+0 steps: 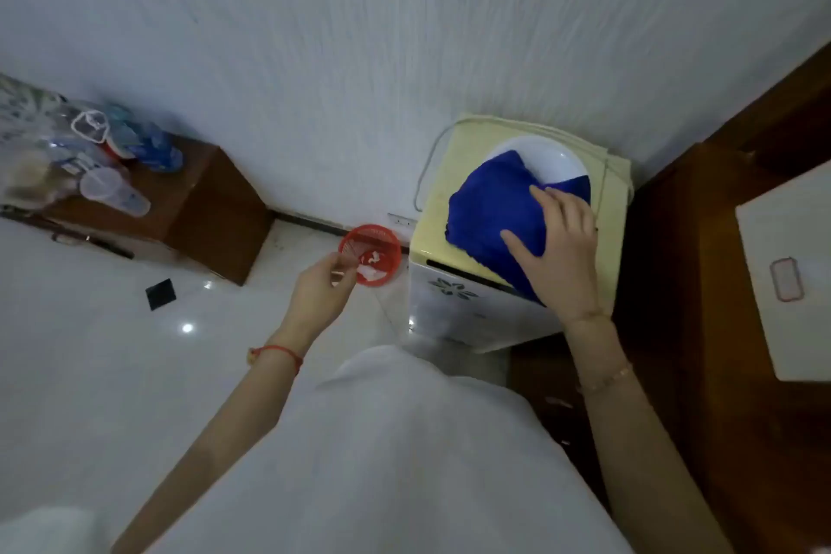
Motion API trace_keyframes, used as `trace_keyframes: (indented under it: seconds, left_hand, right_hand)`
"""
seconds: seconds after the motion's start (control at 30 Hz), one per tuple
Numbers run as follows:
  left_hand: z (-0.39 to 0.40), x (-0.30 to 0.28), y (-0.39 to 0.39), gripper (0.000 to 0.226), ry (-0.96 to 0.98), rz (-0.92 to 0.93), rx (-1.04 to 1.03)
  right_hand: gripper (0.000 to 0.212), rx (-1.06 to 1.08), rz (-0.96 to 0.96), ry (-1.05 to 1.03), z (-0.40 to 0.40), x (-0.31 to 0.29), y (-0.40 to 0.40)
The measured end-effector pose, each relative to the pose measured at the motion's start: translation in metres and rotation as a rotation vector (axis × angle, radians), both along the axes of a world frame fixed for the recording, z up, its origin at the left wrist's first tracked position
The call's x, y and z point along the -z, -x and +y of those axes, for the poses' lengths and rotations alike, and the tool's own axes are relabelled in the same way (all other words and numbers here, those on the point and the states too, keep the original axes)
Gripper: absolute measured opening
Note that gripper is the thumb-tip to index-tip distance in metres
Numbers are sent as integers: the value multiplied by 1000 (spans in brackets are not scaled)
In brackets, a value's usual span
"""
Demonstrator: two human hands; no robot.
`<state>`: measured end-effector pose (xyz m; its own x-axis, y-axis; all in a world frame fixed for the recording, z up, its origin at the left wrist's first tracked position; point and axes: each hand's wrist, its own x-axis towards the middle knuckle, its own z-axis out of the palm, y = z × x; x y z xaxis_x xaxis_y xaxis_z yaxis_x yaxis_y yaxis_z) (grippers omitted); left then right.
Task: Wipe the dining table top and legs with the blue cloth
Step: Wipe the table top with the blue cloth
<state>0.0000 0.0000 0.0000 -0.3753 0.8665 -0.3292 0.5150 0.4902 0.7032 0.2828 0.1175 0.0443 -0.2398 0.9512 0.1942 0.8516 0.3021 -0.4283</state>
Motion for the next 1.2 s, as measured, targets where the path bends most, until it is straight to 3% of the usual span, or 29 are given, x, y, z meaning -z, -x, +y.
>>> trace_keyframes:
  seconds: [0.13, 0.23, 0.47, 0.67, 0.9, 1.2]
  left_hand:
    - [-3, -7, 4, 24, -60, 44, -54]
    - [-12, -8, 3, 24, -64, 49, -126]
    - [-59, -3, -21, 25, -51, 27, -439]
    - [-131, 1, -57, 22, -55, 22, -795]
    - [-232, 4, -93, 20, 4, 43, -1249]
    - [-363, 34, -116, 20, 86, -43, -1763]
  right_hand:
    - [74, -97, -173, 144, 27, 21, 14]
    - [67, -102, -266, 24, 29, 39, 16]
    - [34, -204, -62, -55, 35, 31, 27]
    - [28, -601, 35, -136, 7, 21, 63]
    - [31, -1171, 2, 252, -61, 33, 145]
    - [27, -1623, -172, 360, -178, 82, 254]
